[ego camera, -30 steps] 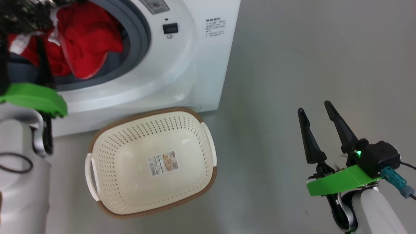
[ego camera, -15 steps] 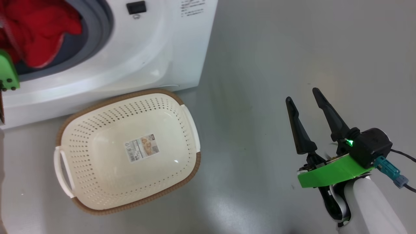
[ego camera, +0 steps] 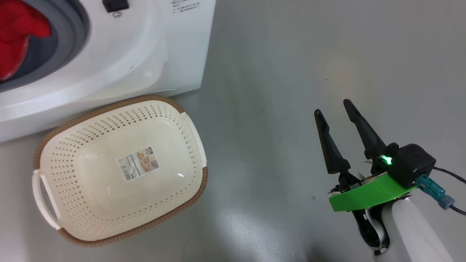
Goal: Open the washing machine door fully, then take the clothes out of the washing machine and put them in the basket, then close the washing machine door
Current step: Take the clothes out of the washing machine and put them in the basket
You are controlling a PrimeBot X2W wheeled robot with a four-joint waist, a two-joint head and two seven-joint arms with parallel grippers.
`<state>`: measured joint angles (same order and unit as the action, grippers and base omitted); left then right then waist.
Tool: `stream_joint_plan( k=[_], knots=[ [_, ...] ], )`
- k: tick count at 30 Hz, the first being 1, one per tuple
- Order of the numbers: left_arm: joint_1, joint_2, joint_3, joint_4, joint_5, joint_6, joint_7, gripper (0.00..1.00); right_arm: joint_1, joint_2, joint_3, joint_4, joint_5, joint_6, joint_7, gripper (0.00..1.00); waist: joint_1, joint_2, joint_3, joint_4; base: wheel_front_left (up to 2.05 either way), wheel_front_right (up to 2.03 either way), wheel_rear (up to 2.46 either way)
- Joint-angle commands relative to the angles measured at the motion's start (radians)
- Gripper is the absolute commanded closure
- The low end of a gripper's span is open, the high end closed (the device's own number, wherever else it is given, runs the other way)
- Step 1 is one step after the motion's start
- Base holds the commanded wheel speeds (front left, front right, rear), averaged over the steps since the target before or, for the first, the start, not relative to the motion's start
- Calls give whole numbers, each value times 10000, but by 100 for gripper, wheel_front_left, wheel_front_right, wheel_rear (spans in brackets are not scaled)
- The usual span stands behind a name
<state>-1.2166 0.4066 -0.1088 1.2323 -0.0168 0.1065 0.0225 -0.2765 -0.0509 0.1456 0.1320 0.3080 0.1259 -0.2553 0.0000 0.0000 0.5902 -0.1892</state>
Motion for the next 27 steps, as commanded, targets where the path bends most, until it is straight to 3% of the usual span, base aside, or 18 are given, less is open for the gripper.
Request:
stream_joint_plan(
  k=[1,3,4,5,6,7,20,27],
  knots=[
    [-66,726,69,1,44,98,221,0,-102,7,294,-194,108,48,-65,0,0,0,34,-86,0,0,0],
    [-27,768,60,128,-9,27,499,0,-100,7,336,-190,158,48,-65,0,0,0,42,-147,0,0,0],
    [-23,792,60,157,-39,-6,554,16,-105,7,345,-192,181,48,-65,0,0,0,51,-170,0,0,0],
    [-23,792,60,157,-39,-6,554,16,-105,7,345,-192,181,48,-65,0,0,0,51,-170,0,0,0],
    [-24,810,37,170,-48,-56,560,69,-112,7,349,-194,199,48,-65,0,0,0,62,-188,0,0,0],
    [-28,821,28,178,-73,-110,540,100,-119,7,348,-196,211,48,-65,0,0,0,67,-195,0,0,0],
    [152,683,458,-252,-841,-23,-1340,100,-107,7,295,-119,227,48,-65,0,0,0,-170,-35,0,0,0],
    [559,387,1201,-668,-1872,-600,-2549,100,-42,7,197,-137,73,48,-65,0,0,0,-369,127,0,0,0]
  ],
)
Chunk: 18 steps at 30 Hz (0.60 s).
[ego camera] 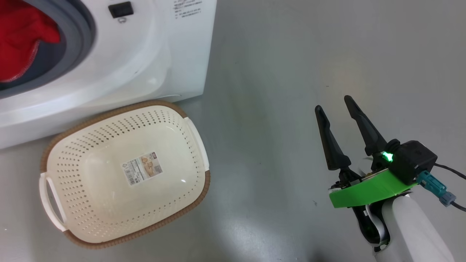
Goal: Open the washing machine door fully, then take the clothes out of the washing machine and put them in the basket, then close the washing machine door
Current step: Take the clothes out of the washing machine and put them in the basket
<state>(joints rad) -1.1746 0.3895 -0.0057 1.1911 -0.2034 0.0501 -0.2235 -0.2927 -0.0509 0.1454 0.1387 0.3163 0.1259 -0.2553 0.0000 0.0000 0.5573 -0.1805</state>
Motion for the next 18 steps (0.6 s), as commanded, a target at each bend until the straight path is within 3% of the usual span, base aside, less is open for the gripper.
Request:
stream_joint_plan(
  k=[1,8,18],
  knots=[
    [219,533,199,-361,-63,-102,-175,100,129,7,184,-201,-28,48,-65,0,0,0,-83,70,0,0,0],
    [877,201,659,-1476,-628,-468,-374,100,205,7,140,-106,-147,48,-65,0,0,0,-433,307,0,0,0],
    [2531,-252,1220,-3926,-777,-509,-381,100,342,7,77,41,-291,48,-65,0,0,0,-1207,512,0,0,0]
  ],
)
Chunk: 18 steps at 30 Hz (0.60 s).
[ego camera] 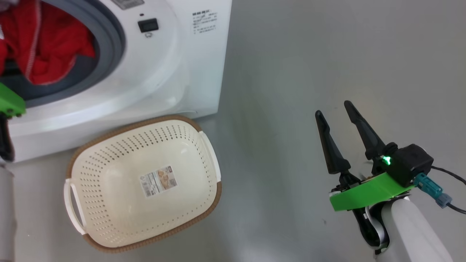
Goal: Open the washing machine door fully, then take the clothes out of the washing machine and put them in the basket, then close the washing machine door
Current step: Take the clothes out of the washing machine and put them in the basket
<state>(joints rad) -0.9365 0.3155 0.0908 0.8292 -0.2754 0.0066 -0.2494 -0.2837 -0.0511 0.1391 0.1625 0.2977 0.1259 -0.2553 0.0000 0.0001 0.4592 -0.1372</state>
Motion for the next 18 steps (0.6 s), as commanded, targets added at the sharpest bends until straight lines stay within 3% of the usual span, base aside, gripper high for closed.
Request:
stream_joint_plan(
  k=[1,18],
  knots=[
    [342,429,310,-547,-73,-124,-122,100,290,9,137,-179,-122,48,-65,0,0,-1,-334,91,0,0,0],
    [3301,-354,884,-3891,98,-342,-123,100,999,9,66,94,-241,48,-65,0,0,-1,-2034,281,0,0,0]
  ],
)
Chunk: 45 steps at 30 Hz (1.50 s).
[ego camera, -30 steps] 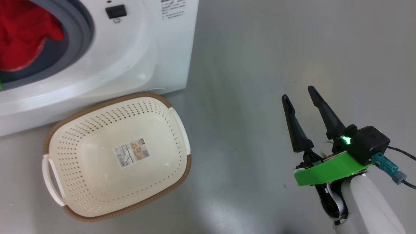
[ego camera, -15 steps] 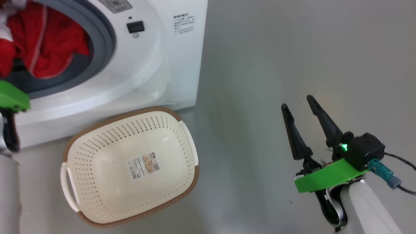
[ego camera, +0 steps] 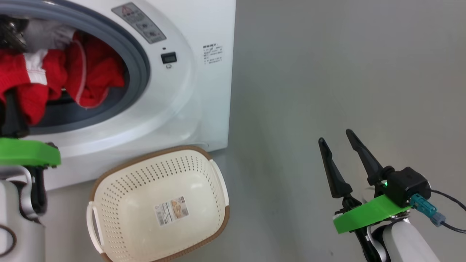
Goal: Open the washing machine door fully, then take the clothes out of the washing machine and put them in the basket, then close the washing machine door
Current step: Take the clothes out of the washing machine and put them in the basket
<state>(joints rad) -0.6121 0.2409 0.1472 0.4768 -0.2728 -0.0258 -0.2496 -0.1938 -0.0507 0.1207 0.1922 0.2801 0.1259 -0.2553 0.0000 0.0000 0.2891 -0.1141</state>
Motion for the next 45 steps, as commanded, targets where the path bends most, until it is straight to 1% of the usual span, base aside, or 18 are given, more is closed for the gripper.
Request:
stream_joint_plan(
  k=[1,5,10,17,19,23,27,28,30,31,39,45],
  knots=[
    [202,351,325,-558,75,-25,-121,100,140,5,255,-181,-59,48,-65,0,0,0,-432,53,0,0,0],
    [865,160,235,-1281,76,-21,-63,100,299,5,282,-95,-65,48,-65,0,0,0,-845,45,0,0,0],
    [1695,-31,107,-2664,109,126,220,100,508,5,261,-43,-129,48,-65,0,0,0,-1221,56,0,0,0],
    [2900,-383,4,-4593,-67,397,1109,100,638,5,232,-71,-192,48,-65,0,0,0,-1374,61,0,0,0],
    [3232,-492,-18,-4799,-171,438,1334,100,641,5,231,-139,-182,48,-65,0,0,0,-1280,75,0,0,0],
    [3676,-714,-114,-4583,-332,479,1544,100,530,5,218,-208,-195,48,-65,0,0,0,-947,99,0,0,0],
    [3834,-1021,-374,-3708,-585,332,1638,100,406,5,149,-248,-237,48,-65,0,0,0,-534,160,0,0,0],
    [3745,-1091,-491,-2976,-651,257,1651,100,312,5,168,-264,-244,48,-65,0,0,0,-312,179,0,0,0],
    [3538,-1136,-600,-2112,-713,164,1644,100,196,5,213,-287,-231,48,-65,0,0,0,-85,171,0,0,0],
    [3538,-1136,-600,-2112,-713,164,1644,100,196,5,213,-287,-231,48,-65,0,0,0,-85,171,0,0,0],
    [2107,-1229,-864,1573,-941,-215,1403,100,-169,5,358,-362,-97,48,-65,0,0,0,903,-6,0,0,0],
    [756,-1166,-978,3995,-1182,-526,1610,100,-443,5,439,-437,-3,48,-65,0,0,0,1685,-223,0,0,0]
  ],
)
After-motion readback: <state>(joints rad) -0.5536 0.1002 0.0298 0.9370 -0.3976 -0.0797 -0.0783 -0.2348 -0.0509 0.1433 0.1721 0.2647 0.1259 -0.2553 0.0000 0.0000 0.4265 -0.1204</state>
